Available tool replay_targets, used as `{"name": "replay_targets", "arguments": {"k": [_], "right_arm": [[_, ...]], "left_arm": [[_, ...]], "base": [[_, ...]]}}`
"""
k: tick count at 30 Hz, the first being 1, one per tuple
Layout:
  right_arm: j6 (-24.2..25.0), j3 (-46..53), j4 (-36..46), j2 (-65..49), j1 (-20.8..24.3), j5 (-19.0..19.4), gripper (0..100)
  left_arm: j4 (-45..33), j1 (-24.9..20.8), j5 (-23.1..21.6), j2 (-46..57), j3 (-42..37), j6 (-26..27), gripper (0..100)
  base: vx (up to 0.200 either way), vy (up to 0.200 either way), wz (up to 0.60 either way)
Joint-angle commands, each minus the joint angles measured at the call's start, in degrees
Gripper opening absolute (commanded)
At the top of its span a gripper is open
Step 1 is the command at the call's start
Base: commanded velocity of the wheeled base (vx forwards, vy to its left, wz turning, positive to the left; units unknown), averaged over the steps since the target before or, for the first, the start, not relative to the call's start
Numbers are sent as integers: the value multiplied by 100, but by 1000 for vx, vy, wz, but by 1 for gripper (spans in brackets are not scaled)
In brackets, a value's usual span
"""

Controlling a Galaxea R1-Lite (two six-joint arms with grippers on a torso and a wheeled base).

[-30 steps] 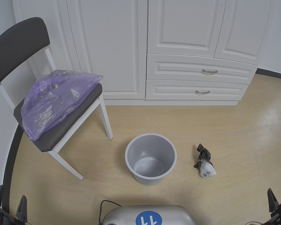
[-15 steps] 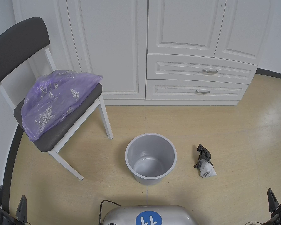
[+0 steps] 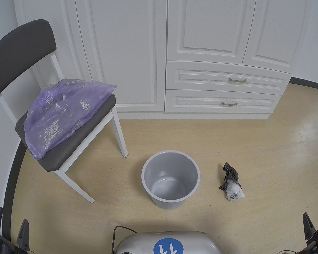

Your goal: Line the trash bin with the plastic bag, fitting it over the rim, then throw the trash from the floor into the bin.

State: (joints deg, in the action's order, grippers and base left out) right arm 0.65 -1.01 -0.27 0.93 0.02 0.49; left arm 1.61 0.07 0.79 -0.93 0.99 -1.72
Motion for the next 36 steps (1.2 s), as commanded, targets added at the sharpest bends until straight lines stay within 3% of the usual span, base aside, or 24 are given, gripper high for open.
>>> {"name": "replay_targets", "arguments": {"k": [1, 4, 5, 7, 8, 12, 17, 20, 25, 33, 36], "right_arm": [[-126, -83, -298, -93, -2, 83, 100], [181, -584, -509, 57, 59, 391, 100], [533, -795, -281, 408, 59, 971, 100], [533, -795, -281, 408, 59, 971, 100], [489, -1323, -202, 1454, -64, 1516, 100], [225, -2439, -210, 3063, -213, 1138, 100], [14, -3204, -483, 4653, -152, 268, 100], [181, -3195, -1186, 5286, 33, 171, 100], [243, -3116, -1933, 6007, 121, 65, 100], [243, -3080, -1977, 6112, 358, 48, 100], [243, -3037, -1968, 6174, 490, 30, 100]], "left_arm": [[498, 1, -70, 93, 253, -92, 100], [516, -34, -220, -13, 587, -118, 100], [191, -95, -211, -285, 807, -83, 100], [191, -95, -211, -285, 807, -83, 100], [-152, -122, -114, -1217, 1457, -74, 100], [-187, -25, 255, -3019, 2529, 128, 100], [-99, 168, 334, -4724, 2907, 1183, 100], [305, 502, 299, -5611, 2977, 1728, 100], [938, 573, 334, -6868, 3109, 2352, 100], [1078, 529, 395, -7642, 3505, 2510, 100], [1122, 538, 826, -7976, 3575, 2809, 100]], "base": [[0, 0, 0], [0, 0, 0], [0, 0, 0], [0, 0, 0], [0, 0, 0], [0, 0, 0], [0, 0, 0], [0, 0, 0], [0, 0, 0], [0, 0, 0], [0, 0, 0]]}}
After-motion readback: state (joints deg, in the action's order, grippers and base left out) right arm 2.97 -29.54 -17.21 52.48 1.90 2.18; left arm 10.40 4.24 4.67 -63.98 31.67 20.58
